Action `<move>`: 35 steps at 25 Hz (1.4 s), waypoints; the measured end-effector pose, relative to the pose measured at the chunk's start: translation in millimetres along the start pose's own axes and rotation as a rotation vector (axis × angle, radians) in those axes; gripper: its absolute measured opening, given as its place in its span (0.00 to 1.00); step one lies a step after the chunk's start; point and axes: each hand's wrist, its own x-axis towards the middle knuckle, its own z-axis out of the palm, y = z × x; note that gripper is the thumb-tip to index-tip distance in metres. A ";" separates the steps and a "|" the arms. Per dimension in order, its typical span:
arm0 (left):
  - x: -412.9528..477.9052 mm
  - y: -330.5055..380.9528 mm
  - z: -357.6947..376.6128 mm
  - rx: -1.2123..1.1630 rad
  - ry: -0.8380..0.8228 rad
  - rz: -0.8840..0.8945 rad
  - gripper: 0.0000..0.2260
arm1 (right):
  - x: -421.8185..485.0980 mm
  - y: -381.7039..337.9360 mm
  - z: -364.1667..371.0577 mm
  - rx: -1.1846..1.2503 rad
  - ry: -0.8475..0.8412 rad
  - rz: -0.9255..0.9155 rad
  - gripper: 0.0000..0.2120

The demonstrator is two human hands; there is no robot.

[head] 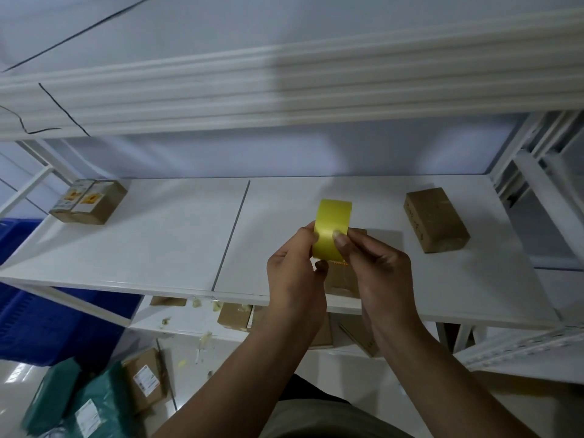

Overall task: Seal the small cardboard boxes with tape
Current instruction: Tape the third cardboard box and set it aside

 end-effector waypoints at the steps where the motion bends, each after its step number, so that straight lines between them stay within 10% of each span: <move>1: -1.8 0.9 0.6 -0.008 0.013 -0.016 0.14 | -1.6 0.5 0.3 -0.004 0.008 0.013 0.08; 27: -29.2 -19.2 -25.5 -0.009 0.002 0.062 0.22 | -32.6 -1.2 4.8 0.028 0.045 0.072 0.10; 35: -14.5 -10.1 -65.0 0.958 -0.045 1.025 0.11 | -29.0 -6.7 2.2 0.164 0.119 0.211 0.09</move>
